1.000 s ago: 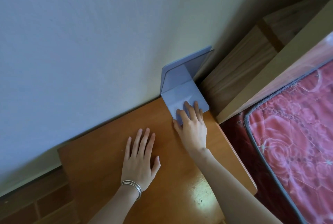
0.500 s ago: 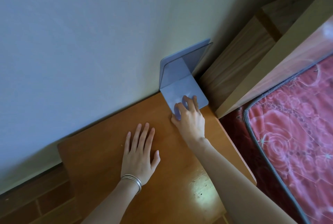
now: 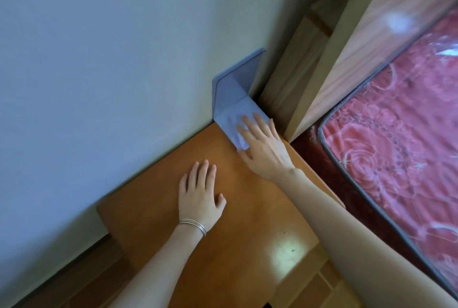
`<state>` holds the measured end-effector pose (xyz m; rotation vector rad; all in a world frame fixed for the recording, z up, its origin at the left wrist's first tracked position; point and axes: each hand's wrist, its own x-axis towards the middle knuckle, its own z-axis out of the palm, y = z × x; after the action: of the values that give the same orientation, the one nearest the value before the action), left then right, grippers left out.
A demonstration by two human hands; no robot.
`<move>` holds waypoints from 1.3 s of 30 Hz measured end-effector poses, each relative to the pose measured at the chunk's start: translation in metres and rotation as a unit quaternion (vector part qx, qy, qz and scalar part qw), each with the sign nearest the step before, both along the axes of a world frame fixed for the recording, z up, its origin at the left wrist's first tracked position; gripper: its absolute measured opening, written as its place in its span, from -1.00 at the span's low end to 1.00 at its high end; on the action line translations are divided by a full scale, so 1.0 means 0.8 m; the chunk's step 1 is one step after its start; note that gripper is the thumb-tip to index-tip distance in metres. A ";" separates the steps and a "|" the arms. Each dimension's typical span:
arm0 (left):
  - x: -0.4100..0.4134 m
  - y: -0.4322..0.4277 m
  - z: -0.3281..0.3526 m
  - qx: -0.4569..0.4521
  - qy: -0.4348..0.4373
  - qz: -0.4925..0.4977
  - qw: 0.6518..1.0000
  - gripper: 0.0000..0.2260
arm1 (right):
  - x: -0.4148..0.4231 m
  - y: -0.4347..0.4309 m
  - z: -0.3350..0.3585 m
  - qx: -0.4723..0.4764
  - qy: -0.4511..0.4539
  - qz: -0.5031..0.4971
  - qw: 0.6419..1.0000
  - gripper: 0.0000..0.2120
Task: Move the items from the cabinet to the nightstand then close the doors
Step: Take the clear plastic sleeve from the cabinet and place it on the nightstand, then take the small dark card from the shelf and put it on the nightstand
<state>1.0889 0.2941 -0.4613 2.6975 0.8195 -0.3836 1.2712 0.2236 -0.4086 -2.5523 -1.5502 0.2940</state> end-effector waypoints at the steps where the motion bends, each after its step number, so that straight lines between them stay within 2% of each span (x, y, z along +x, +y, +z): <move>1: 0.002 0.008 0.013 -0.002 0.038 -0.026 0.999 -0.42 | -0.009 -0.007 0.016 0.005 -0.005 -0.001 1.000 -0.48; 3: 0.013 0.023 0.051 -0.006 0.107 -0.069 0.992 -0.44 | -0.029 -0.028 0.055 0.009 -0.012 -0.021 1.000 -0.48; 5: 0.025 0.031 0.106 0.029 0.127 -0.102 0.986 -0.49 | -0.048 -0.056 0.100 0.018 -0.016 -0.055 0.998 -0.46; 7: 0.033 0.028 0.171 0.059 0.072 -0.142 0.985 -0.52 | -0.066 -0.090 0.147 0.021 -0.028 -0.081 0.996 -0.44; 9: 0.038 0.019 0.232 0.066 -0.029 -0.186 0.980 -0.55 | -0.081 -0.126 0.195 0.011 -0.046 -0.115 0.992 -0.41; 12: 0.045 -0.009 0.315 0.050 -0.157 -0.263 0.951 -0.56 | -0.103 -0.185 0.267 0.003 -0.068 -0.191 0.979 -0.36; 17: 0.048 -0.096 0.435 0.019 -0.259 -0.393 0.882 -0.59 | -0.160 -0.300 0.375 0.025 -0.107 -0.324 0.940 -0.51; 24: 0.005 -0.261 0.534 0.002 -0.320 -0.541 0.778 -0.58 | -0.314 -0.468 0.457 0.025 -0.153 -0.451 0.879 -0.59; 31: -0.166 -0.462 0.553 -0.028 -0.305 -0.661 0.685 -0.58 | -0.568 -0.633 0.478 -0.007 -0.133 -0.587 0.798 -0.59; 34: -0.252 -0.539 0.567 -0.049 -0.291 -0.715 0.634 -0.61 | -0.699 -0.690 0.505 -0.040 -0.131 -0.655 0.744 -0.58; 39: -0.365 -0.666 0.635 -0.097 -0.337 -0.766 0.539 -0.61 | -0.878 -0.775 0.595 -0.085 -0.117 -0.736 0.661 -0.55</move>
<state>0.7967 -0.2385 0.0470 2.1503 -1.7882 0.2948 0.5690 -0.3961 0.0671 -3.0359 0.8993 -0.1359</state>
